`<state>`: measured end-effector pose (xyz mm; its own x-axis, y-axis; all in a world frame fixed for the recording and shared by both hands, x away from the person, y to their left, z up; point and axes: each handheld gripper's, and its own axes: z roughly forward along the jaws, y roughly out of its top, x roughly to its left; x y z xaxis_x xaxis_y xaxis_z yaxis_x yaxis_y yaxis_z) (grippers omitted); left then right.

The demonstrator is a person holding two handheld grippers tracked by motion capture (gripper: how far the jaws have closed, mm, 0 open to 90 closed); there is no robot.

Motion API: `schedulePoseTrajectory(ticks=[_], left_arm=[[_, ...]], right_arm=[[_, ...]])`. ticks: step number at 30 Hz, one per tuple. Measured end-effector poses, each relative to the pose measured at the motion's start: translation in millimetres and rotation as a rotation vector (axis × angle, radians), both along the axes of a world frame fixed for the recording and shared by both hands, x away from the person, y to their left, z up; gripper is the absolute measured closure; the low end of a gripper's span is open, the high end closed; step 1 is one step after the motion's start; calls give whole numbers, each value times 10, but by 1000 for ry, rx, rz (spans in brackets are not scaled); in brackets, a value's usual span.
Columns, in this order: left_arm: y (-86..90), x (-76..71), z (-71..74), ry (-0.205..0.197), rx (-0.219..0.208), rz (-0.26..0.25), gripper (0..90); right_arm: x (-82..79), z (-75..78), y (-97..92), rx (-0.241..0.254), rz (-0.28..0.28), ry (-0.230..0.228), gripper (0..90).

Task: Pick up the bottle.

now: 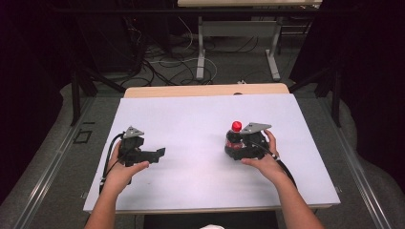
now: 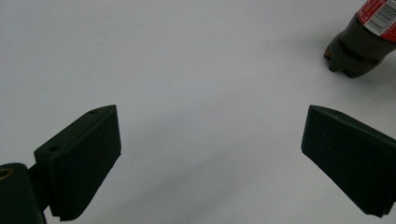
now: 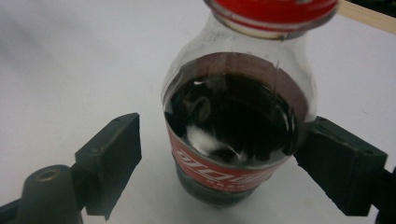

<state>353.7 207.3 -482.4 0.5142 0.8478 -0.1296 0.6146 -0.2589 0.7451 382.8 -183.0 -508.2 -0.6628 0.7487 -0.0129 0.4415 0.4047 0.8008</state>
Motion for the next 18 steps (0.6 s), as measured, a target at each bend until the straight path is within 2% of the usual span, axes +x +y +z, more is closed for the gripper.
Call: schedulePoseTrajectory(ticks=[4, 10, 18], left_arm=[[4, 2, -17, 8, 3, 8, 53], [-8, -3, -19, 15, 5, 11, 53], [3, -5, -7, 2, 4, 6, 53]], right_arm=[[48, -35, -14, 42, -12, 2, 179], [44, -35, -37, 33, -27, -8, 273], [35, -32, -52, 34, -16, -4, 287]])
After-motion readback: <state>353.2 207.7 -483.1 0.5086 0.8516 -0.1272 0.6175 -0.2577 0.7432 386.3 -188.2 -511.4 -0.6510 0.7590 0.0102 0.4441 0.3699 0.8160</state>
